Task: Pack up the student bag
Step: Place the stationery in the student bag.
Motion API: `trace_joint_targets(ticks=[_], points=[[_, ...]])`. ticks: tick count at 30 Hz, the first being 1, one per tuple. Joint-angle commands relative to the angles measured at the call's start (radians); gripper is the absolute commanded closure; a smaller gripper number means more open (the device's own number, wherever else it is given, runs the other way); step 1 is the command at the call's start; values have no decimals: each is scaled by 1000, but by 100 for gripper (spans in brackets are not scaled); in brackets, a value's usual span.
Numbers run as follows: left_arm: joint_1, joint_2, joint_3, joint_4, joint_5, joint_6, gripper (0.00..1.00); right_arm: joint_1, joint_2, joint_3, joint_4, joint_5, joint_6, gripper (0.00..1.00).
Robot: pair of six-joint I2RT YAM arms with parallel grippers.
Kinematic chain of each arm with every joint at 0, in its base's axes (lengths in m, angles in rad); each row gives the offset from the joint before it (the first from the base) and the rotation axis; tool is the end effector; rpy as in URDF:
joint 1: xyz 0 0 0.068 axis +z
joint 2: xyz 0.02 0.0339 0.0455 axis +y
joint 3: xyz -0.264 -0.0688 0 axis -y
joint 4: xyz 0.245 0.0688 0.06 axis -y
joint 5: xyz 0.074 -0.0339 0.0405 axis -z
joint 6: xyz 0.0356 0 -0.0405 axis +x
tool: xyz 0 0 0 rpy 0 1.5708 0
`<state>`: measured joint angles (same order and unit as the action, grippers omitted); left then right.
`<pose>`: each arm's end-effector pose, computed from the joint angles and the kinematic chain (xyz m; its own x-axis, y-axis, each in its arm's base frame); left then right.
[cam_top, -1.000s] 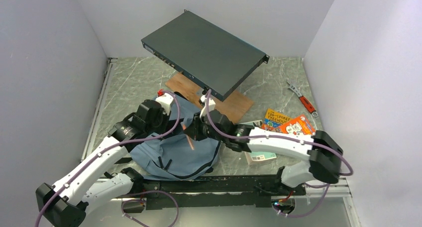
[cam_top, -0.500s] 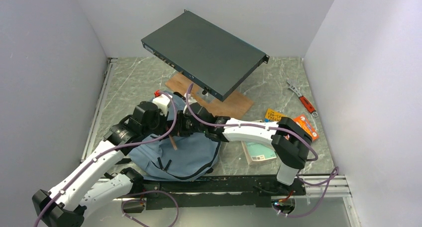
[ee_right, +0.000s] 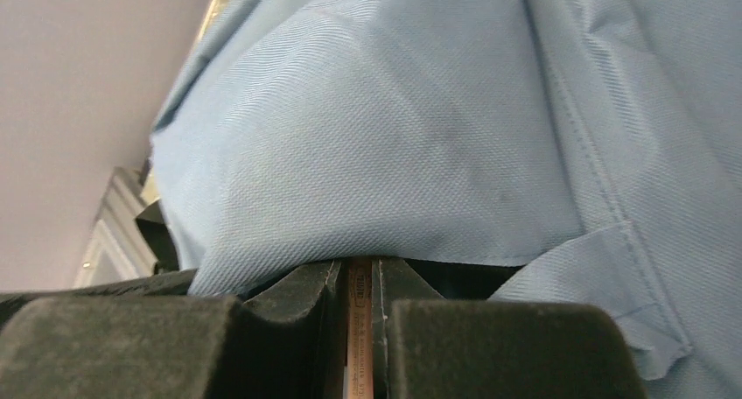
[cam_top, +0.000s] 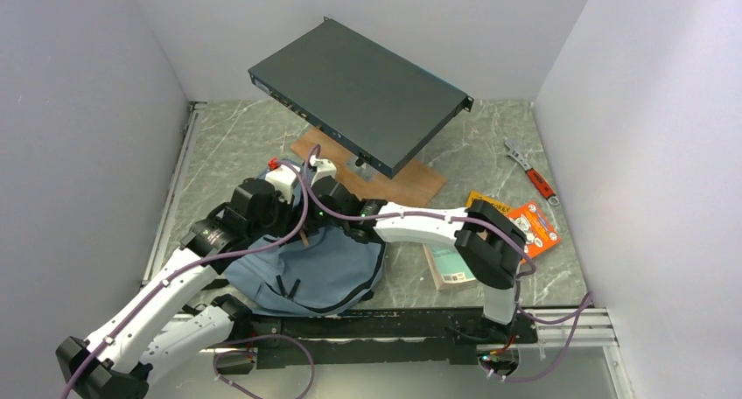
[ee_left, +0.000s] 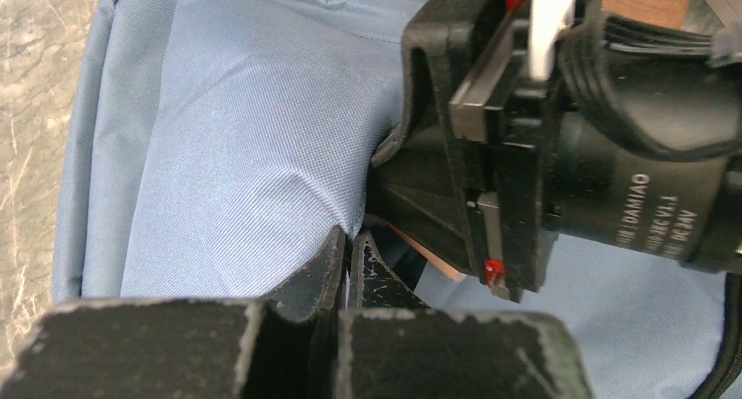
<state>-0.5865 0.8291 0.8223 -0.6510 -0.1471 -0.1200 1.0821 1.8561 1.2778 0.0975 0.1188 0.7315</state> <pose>0.1474 -0.0917 0.2997 -0.5595 0.2296 -0.7964 0.3867 0.9222 -0.0058 0.2052 0.3770 0.2326 -0.7143 0.0695 -0.6964 -0.4707 0.6887 0.5515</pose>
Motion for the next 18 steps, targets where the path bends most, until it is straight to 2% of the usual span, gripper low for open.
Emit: trace_joint_targets(ticks=[1,4,7,10,12,18], points=[[-2,-12,14,83,32,-9,100,-15,37,77,5,114,-84,100],[-1,-7,14,80,26,-9,100,-18,50,103,-12,117,-61,99],[-1,-7,14,79,24,-10,100,-19,44,100,-32,95,-56,68],[-2,-5,14,76,15,-10,100,-16,7,53,-54,57,-86,57],[-1,-5,12,77,16,-11,100,-14,-28,18,-63,37,-119,53],[1,3,17,77,16,-9,100,37,-113,-53,-93,43,-200,52]])
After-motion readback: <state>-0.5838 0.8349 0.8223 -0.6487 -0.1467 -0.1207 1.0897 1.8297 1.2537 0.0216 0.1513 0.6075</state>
